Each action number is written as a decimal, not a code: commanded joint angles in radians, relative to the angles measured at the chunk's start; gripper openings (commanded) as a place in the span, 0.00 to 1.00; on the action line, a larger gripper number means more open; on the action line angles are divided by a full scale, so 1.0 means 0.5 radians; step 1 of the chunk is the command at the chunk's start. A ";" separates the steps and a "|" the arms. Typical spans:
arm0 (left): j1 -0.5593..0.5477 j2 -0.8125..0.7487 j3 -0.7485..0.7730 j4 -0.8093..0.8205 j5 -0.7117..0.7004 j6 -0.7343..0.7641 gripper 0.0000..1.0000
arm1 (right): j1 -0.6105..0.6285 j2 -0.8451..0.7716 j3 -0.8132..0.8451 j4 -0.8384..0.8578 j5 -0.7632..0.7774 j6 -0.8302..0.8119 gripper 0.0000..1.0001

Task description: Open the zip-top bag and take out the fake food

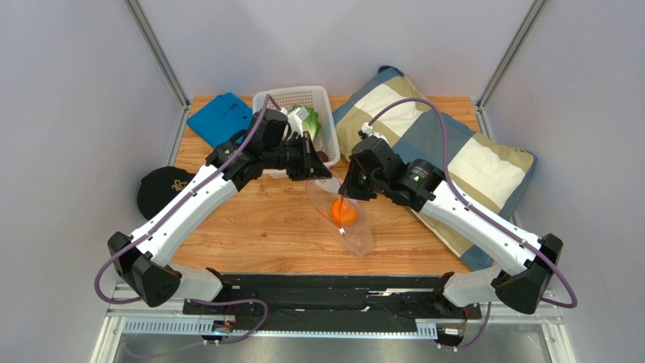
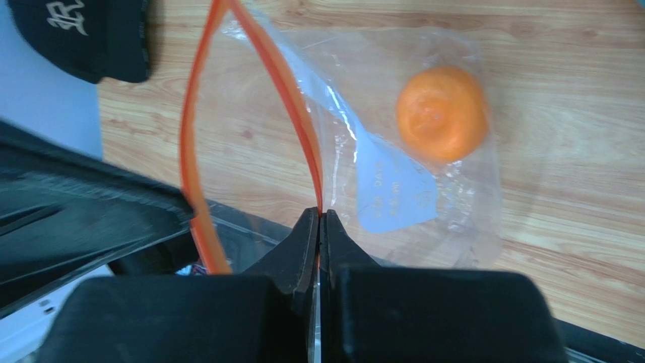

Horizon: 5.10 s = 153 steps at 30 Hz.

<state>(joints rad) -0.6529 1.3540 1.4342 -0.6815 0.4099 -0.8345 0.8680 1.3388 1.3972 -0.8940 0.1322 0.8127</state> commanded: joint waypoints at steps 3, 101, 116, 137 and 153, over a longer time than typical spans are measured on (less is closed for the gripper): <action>-0.013 -0.106 -0.119 -0.070 -0.215 -0.095 0.00 | 0.046 -0.097 -0.033 0.352 0.061 0.261 0.00; -0.256 0.495 -0.644 0.265 -0.890 0.258 0.00 | -0.040 -0.248 -0.588 0.429 -0.123 0.197 0.00; -0.360 0.353 -0.754 0.580 -0.166 0.338 0.44 | -0.058 -0.294 -0.588 0.377 -0.163 0.175 0.00; -0.513 0.731 -0.515 0.470 -0.372 0.206 0.72 | -0.064 -0.337 -0.631 0.352 -0.148 0.200 0.00; -0.538 0.679 -0.307 0.121 -0.544 0.420 0.04 | -0.110 -0.370 -0.662 0.318 -0.108 0.139 0.00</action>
<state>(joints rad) -0.9169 1.7672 1.2079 -0.5362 0.1673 -0.6983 0.8219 1.1889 1.0740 -0.7292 0.0517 0.9104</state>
